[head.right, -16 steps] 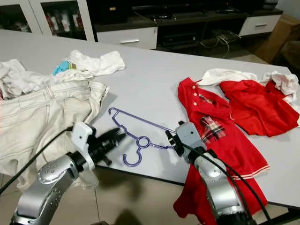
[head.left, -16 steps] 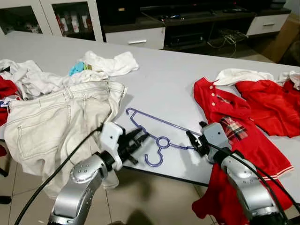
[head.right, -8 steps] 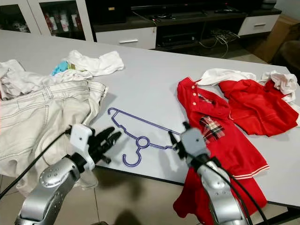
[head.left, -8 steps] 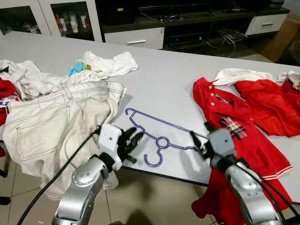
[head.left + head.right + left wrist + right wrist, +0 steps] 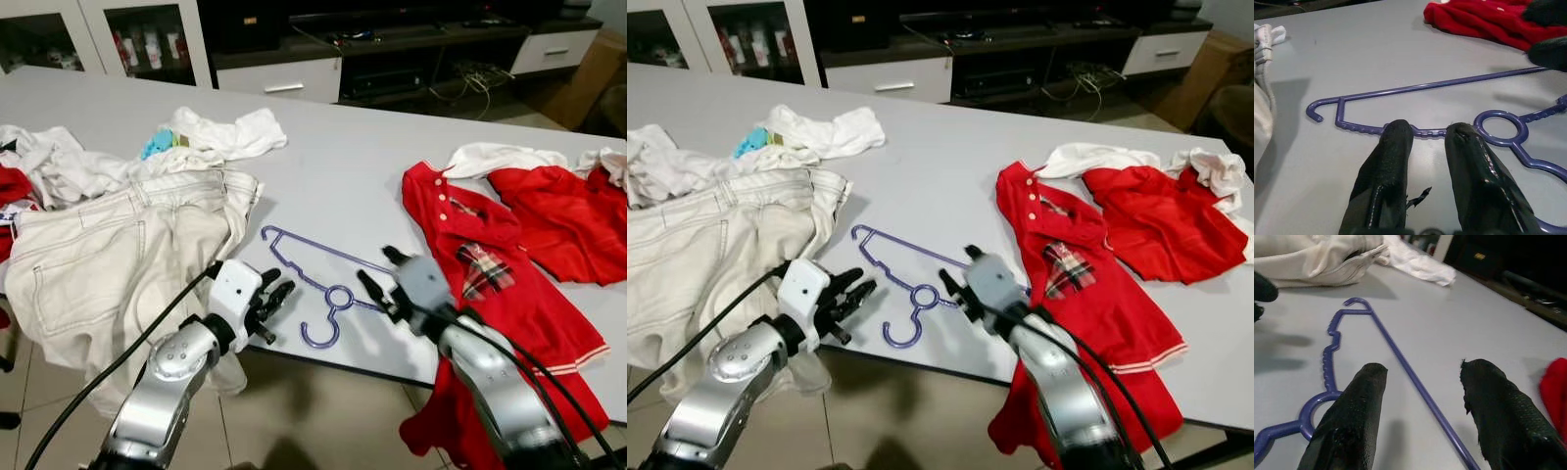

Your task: Hang hanger

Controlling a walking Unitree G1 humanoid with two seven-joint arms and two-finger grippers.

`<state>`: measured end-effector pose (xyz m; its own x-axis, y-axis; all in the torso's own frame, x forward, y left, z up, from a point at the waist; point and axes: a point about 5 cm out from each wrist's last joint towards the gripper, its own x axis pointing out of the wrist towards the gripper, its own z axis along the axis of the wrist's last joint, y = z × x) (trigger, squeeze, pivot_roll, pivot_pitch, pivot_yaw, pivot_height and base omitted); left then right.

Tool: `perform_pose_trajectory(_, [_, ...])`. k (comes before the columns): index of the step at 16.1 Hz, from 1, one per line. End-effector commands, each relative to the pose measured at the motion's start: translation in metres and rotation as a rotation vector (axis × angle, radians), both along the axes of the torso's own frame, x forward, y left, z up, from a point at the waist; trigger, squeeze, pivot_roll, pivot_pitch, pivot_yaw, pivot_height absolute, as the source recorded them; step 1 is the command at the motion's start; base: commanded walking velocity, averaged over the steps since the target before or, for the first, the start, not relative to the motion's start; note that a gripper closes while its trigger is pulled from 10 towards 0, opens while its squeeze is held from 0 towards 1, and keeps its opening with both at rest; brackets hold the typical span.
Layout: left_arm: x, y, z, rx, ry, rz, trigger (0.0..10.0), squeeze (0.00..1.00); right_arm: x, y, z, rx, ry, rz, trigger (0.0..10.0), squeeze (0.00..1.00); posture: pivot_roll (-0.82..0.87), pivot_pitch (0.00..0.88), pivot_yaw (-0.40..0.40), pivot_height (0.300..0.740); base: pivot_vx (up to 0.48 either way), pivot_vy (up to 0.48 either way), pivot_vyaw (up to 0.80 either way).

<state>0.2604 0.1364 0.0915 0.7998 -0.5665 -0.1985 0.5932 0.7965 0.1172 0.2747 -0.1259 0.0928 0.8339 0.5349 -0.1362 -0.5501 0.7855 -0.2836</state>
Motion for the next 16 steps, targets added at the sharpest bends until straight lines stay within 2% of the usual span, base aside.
perform_pose_trajectory(1, [0.002,-0.003,0.002,0.014,-0.016,-0.024,10.0,0.00,0.002,0.003,-0.005,-0.012,0.045,0.015,10.0,0.00,-0.04,0.000,-0.007,0.740,0.000,0.000,0.00])
perform_pose_trajectory(6, [0.004,-0.008,0.002,0.004,-0.025,-0.041,10.0,0.00,0.010,0.008,-0.018,-0.049,0.120,0.019,10.0,0.00,-0.05,0.000,0.002,0.740,0.000,0.000,0.00])
perform_pose_trajectory(9, [0.007,-0.005,0.003,0.012,-0.030,-0.046,10.0,0.00,0.012,0.013,-0.023,-0.058,0.140,0.028,10.0,0.00,-0.06,0.000,0.021,0.740,0.000,0.000,0.00])
perform_pose_trajectory(16, [0.012,-0.003,0.007,0.021,-0.046,-0.047,10.0,0.00,0.007,0.022,-0.033,-0.088,0.211,0.132,10.0,0.00,-0.06,0.000,0.036,0.740,0.000,0.000,0.00])
